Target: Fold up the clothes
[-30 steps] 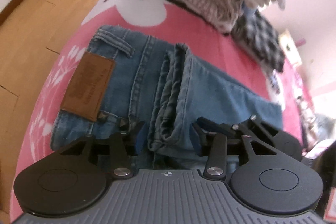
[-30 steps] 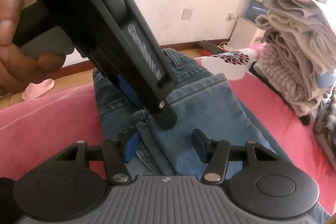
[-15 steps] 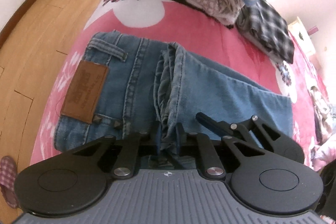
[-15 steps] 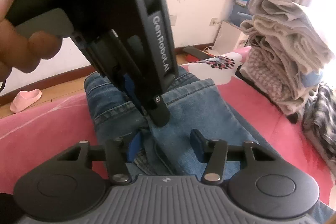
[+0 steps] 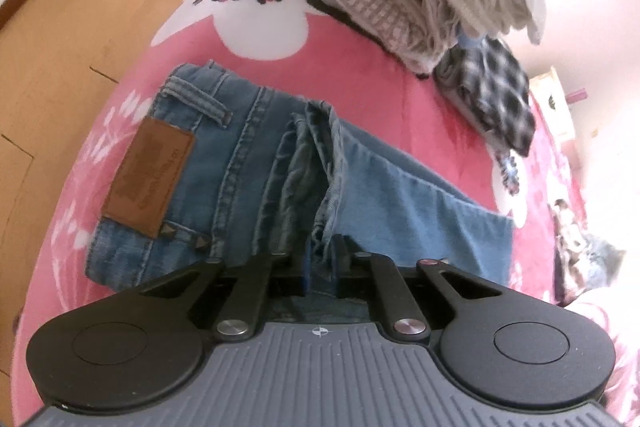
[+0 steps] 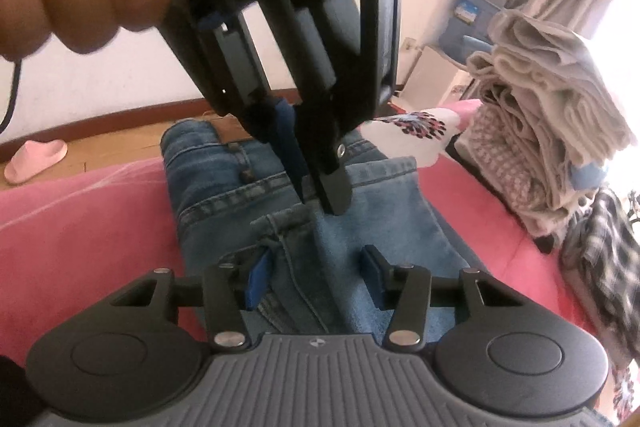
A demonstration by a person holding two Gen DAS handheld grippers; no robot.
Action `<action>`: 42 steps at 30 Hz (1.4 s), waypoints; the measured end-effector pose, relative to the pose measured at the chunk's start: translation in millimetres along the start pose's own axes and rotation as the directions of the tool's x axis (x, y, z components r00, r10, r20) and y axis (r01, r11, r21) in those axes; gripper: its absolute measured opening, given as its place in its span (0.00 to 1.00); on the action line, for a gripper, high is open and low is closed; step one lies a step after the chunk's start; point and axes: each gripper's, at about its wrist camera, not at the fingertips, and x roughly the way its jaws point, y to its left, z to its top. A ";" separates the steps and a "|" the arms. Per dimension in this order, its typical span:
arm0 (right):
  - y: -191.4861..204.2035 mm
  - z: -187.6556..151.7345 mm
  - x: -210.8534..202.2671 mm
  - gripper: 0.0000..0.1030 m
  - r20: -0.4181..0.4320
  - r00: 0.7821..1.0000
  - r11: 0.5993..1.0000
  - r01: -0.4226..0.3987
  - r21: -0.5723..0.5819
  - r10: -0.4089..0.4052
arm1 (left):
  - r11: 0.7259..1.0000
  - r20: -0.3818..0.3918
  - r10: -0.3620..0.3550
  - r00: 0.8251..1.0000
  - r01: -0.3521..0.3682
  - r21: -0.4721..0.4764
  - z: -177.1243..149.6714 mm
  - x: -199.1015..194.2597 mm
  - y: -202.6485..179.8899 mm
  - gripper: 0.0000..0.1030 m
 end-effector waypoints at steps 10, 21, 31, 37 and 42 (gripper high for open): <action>4.9 -0.3 3.8 0.53 -0.019 1.000 1.000 -0.013 -0.021 0.013 | 0.998 -0.059 0.041 0.997 -0.038 0.051 -8.2 2.6 13.1 0.10; 5.4 3.8 9.8 0.22 -0.048 0.999 1.000 -0.021 -0.008 0.021 | 0.992 -0.045 0.078 0.996 -0.073 0.107 -12.1 -0.8 22.4 0.24; -4.4 1.6 0.1 0.06 -0.028 1.000 0.994 -0.012 0.107 0.015 | 1.000 -0.084 -0.009 0.996 0.010 0.018 3.3 22.7 29.2 0.41; -2.2 -1.4 2.6 0.06 -0.017 1.000 0.994 -0.018 0.108 0.020 | 0.998 -0.113 -0.039 0.993 0.032 -0.061 6.5 29.5 35.2 0.38; 1.4 -4.7 -5.3 0.18 0.008 1.000 0.999 -0.014 0.048 0.013 | 0.999 -0.108 -0.014 0.994 0.010 -0.039 6.1 30.7 26.3 0.16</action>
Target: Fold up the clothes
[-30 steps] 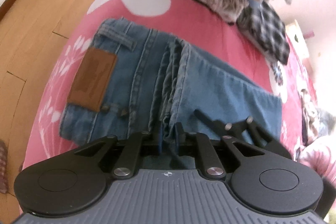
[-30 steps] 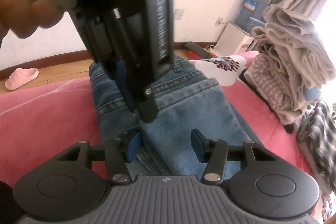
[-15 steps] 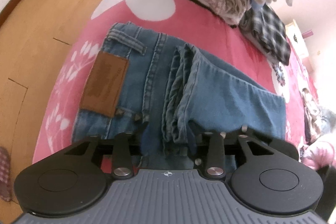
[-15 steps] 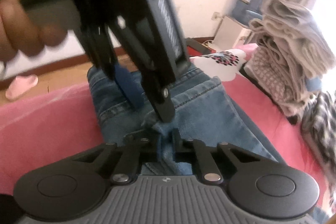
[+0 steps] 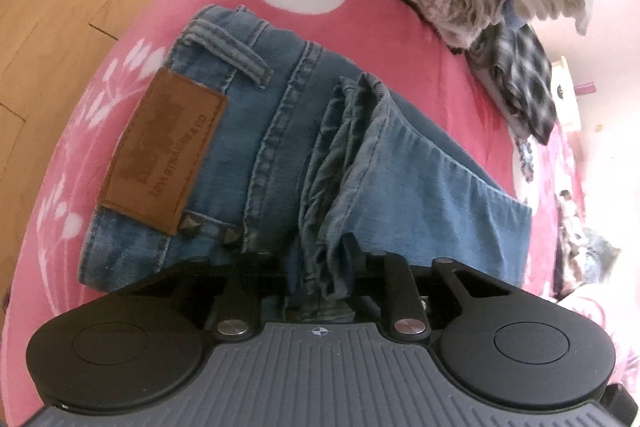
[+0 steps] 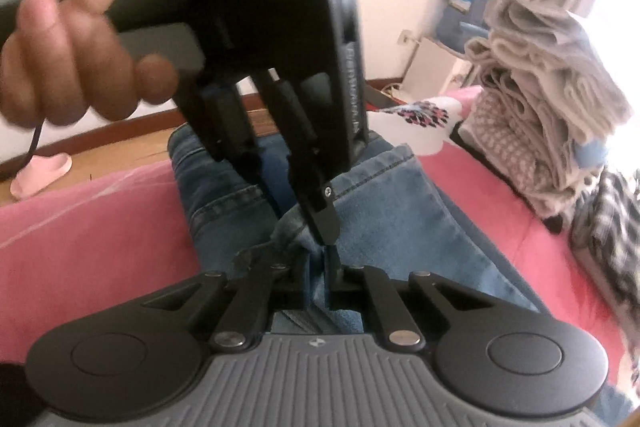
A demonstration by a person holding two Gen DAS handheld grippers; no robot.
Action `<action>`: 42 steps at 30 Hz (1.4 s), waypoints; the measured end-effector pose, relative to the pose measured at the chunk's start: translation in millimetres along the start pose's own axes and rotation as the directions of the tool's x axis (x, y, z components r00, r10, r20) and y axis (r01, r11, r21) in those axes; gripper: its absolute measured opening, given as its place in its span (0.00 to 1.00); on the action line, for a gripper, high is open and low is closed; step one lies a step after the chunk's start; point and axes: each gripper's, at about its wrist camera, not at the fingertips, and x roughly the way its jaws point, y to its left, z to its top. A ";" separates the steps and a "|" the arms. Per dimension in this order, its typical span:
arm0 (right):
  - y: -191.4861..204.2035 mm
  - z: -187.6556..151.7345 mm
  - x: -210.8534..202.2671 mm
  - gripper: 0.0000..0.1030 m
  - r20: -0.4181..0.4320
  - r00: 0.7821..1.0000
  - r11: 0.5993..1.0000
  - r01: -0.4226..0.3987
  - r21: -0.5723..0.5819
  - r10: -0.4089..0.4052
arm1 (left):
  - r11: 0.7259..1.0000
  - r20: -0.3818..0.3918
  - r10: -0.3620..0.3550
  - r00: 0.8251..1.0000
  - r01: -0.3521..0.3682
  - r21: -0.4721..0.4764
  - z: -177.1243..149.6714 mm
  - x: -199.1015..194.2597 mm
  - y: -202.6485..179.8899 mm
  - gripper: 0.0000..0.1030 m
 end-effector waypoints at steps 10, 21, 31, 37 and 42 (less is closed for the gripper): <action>-12.0 5.9 -1.1 0.30 0.034 0.998 0.997 0.053 0.058 -0.055 | 0.998 -0.005 -0.041 0.999 0.040 -0.043 6.7 -18.8 -12.9 0.10; 9.9 40.7 -5.4 0.12 0.104 0.993 0.998 0.060 -0.001 -0.059 | 0.999 0.079 -0.015 0.997 0.011 0.050 5.7 -51.3 -20.9 0.09; 39.9 58.8 14.7 0.12 0.092 0.996 0.999 0.019 -0.033 -0.016 | 0.998 0.093 0.030 0.995 -0.035 0.048 11.0 -71.4 16.5 0.09; 35.1 52.8 39.3 0.32 0.012 0.998 0.998 -0.061 0.020 0.061 | 0.990 0.067 0.094 0.993 -0.101 0.102 11.7 -56.8 31.8 0.10; -6.9 37.7 16.4 0.63 0.013 0.991 0.975 -0.133 0.178 0.132 | 0.990 0.062 0.107 0.992 -0.113 0.086 9.9 -43.9 53.6 0.21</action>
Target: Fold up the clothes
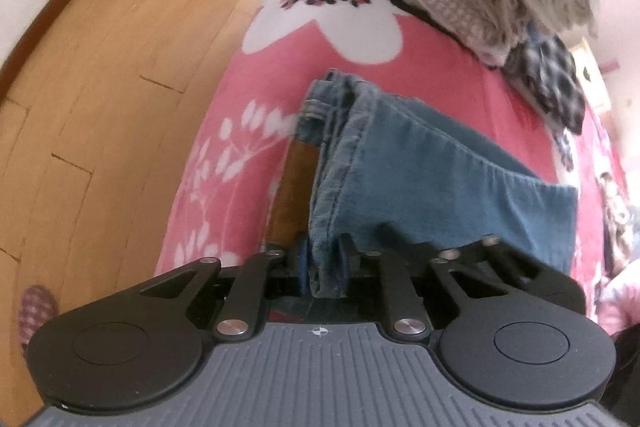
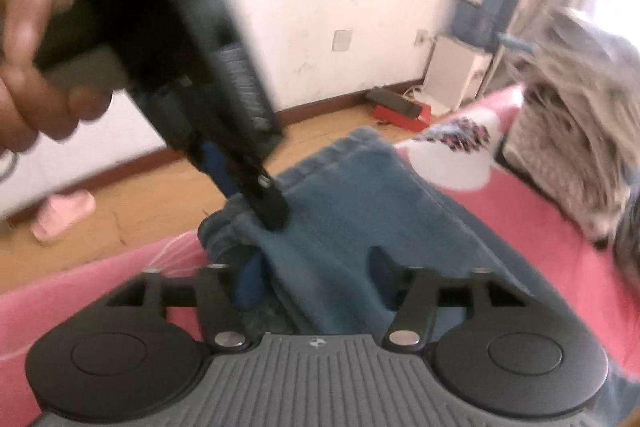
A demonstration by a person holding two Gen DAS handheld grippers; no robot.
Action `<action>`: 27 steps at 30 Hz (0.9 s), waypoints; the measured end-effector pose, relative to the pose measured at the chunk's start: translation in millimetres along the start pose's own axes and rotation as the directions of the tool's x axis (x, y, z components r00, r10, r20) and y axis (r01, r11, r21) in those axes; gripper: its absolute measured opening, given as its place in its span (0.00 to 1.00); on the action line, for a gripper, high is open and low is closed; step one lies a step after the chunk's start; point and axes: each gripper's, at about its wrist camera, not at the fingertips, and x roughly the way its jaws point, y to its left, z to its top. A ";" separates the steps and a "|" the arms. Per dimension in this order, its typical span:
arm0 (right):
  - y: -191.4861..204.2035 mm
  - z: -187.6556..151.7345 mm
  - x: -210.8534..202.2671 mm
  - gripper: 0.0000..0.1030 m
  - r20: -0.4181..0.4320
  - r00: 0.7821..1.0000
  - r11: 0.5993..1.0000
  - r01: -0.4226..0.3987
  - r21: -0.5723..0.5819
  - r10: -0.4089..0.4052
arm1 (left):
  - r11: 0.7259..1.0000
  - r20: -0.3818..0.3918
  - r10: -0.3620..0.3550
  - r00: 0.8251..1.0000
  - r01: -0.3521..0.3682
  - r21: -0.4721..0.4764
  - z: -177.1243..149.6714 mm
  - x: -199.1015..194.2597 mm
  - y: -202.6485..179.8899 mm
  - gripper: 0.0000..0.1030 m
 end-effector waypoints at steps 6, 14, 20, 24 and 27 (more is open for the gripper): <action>-76.3 -47.5 -73.3 0.62 -0.015 1.000 0.966 0.018 0.259 -0.015 | 0.994 0.037 0.090 0.995 -0.092 0.057 2.4 -17.0 -11.1 0.31; -181.1 -109.5 -163.1 0.32 -0.048 0.950 0.855 0.299 0.424 -0.308 | 0.984 0.216 0.123 0.969 -0.148 0.101 4.9 -38.6 -52.6 0.31; -248.0 -116.9 -140.0 0.22 0.011 0.925 0.793 0.321 0.517 -0.381 | 0.934 0.208 0.246 0.947 -0.289 0.211 1.3 12.3 -78.2 0.29; -264.1 -147.9 -96.0 0.15 -0.129 0.929 0.801 0.366 0.474 -0.348 | 0.907 0.226 0.310 0.924 -0.358 0.221 1.1 31.8 -78.1 0.28; -267.2 -156.8 -98.6 0.15 -0.135 0.935 0.816 0.352 0.458 -0.327 | 0.894 0.241 0.330 0.913 -0.384 0.232 0.3 36.3 -80.3 0.28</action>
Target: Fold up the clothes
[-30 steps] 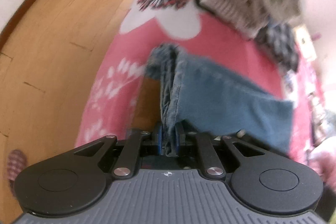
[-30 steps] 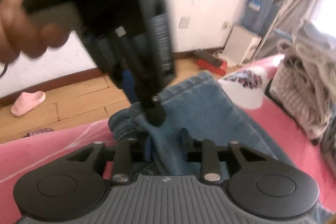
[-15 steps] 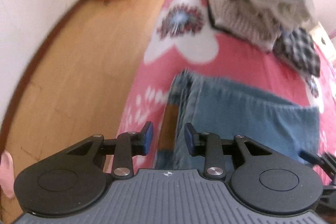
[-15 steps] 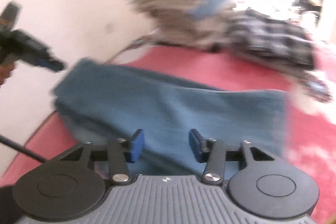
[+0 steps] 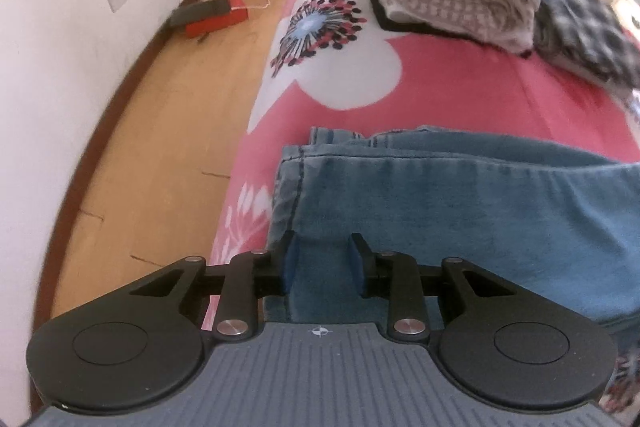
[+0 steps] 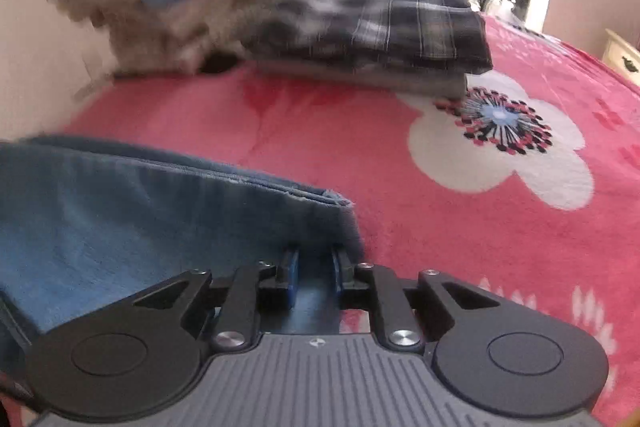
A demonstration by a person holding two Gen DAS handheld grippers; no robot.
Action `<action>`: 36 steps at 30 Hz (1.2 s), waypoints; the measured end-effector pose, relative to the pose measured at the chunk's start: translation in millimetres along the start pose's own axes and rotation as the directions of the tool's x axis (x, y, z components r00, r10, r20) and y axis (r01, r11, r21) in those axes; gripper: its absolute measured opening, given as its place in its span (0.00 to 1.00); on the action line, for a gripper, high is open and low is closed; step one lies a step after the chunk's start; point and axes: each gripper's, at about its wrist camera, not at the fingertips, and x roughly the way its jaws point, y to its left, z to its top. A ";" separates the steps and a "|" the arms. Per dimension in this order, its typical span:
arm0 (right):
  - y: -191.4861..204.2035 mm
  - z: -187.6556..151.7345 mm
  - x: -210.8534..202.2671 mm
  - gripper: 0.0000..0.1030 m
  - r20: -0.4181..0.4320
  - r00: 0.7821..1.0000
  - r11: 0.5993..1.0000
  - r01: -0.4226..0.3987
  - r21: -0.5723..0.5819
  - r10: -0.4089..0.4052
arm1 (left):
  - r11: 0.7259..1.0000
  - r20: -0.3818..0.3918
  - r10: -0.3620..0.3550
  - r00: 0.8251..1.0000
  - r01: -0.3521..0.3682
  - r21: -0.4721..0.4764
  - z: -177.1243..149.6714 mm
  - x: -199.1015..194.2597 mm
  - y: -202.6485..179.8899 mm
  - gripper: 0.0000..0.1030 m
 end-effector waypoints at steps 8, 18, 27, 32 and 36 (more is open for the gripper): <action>-0.9 26.5 29.7 0.12 0.013 0.999 0.999 -0.036 -0.004 0.036 | 0.999 -0.010 0.026 1.000 -0.026 0.025 4.4 5.4 0.2 0.31; -18.2 23.2 -33.1 0.09 0.027 0.968 0.969 -0.249 0.002 0.249 | 0.999 -0.020 0.046 0.999 -0.047 -0.011 6.7 10.8 6.3 0.43; -12.5 7.7 -49.6 0.10 -0.048 0.948 0.948 -0.316 -0.025 0.314 | 0.998 -0.003 0.064 0.998 -0.064 0.028 5.1 10.7 1.9 0.43; 32.5 -27.9 -37.6 0.04 -0.248 0.915 0.885 -0.381 -0.267 0.318 | 0.998 0.003 0.066 0.998 -0.066 0.024 3.7 11.3 1.7 0.43; 41.7 -19.5 -52.5 0.08 -0.247 0.931 0.894 -0.337 -0.295 0.270 | 0.997 0.016 0.064 0.998 -0.064 0.049 1.8 11.4 0.7 0.43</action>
